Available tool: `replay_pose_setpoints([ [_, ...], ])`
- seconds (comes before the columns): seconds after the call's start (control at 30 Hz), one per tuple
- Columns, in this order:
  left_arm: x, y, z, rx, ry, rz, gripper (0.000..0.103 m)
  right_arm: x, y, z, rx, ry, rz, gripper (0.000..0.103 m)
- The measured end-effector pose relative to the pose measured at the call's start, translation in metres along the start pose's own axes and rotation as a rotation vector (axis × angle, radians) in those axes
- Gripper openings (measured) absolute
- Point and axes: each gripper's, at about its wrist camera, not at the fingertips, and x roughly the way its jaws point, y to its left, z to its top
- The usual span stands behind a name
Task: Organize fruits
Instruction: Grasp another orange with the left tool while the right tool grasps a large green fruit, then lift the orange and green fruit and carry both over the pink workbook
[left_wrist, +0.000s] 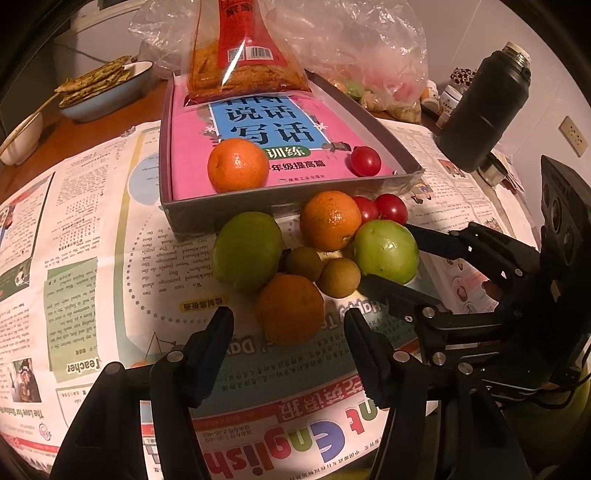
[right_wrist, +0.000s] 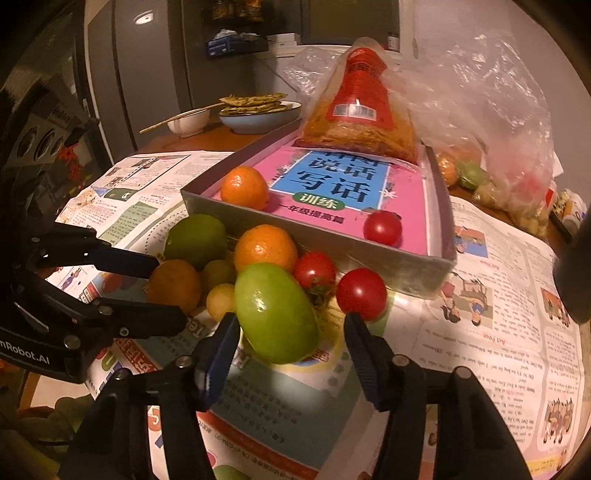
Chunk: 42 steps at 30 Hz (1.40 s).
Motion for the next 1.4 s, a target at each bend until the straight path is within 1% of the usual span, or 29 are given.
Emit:
replay_pose_setpoints([
  [0.07,0.003,0.0,0.001,-0.001,0.006,-0.003,0.063,0.002,0.002,0.001,-0.011,0.0,0.004,0.054],
  [0.13,0.005,0.001,0.001,-0.005,0.01,-0.004,0.063,0.005,0.004,0.001,-0.013,0.003,0.016,0.046],
  [0.17,0.005,0.001,0.001,-0.005,0.011,-0.006,0.063,0.006,0.004,0.001,-0.011,0.002,0.026,0.044],
  [0.23,0.007,0.002,0.002,-0.007,0.01,-0.006,0.061,0.006,0.006,0.0,-0.021,-0.005,0.02,0.044],
  [0.27,0.007,0.002,0.002,-0.008,0.01,-0.009,0.059,0.006,0.006,0.0,-0.023,-0.007,0.02,0.044],
  [0.5,0.01,0.001,0.007,-0.008,0.0,-0.009,0.055,-0.001,-0.002,-0.004,0.036,-0.024,0.039,0.044],
  [0.57,0.011,0.001,0.008,-0.011,0.0,-0.003,0.047,-0.005,-0.004,-0.004,0.05,-0.035,0.044,0.044],
  [0.6,0.011,0.001,0.008,-0.008,0.0,-0.003,0.045,-0.008,-0.004,-0.004,0.057,-0.044,0.046,0.044],
  [0.67,0.01,0.001,0.007,-0.005,0.003,-0.022,0.039,-0.013,-0.005,-0.003,0.067,-0.057,0.048,0.044],
  [0.9,0.003,0.001,0.003,-0.008,-0.003,-0.012,0.039,-0.02,-0.014,-0.005,0.114,-0.072,0.049,0.044],
  [1.2,-0.022,0.003,0.001,-0.016,-0.053,0.012,0.039,-0.029,-0.025,-0.007,0.16,-0.087,0.049,0.044],
  [1.4,-0.035,-0.002,0.005,-0.002,-0.082,0.032,0.039,-0.039,-0.029,-0.006,0.171,-0.109,0.043,0.044],
])
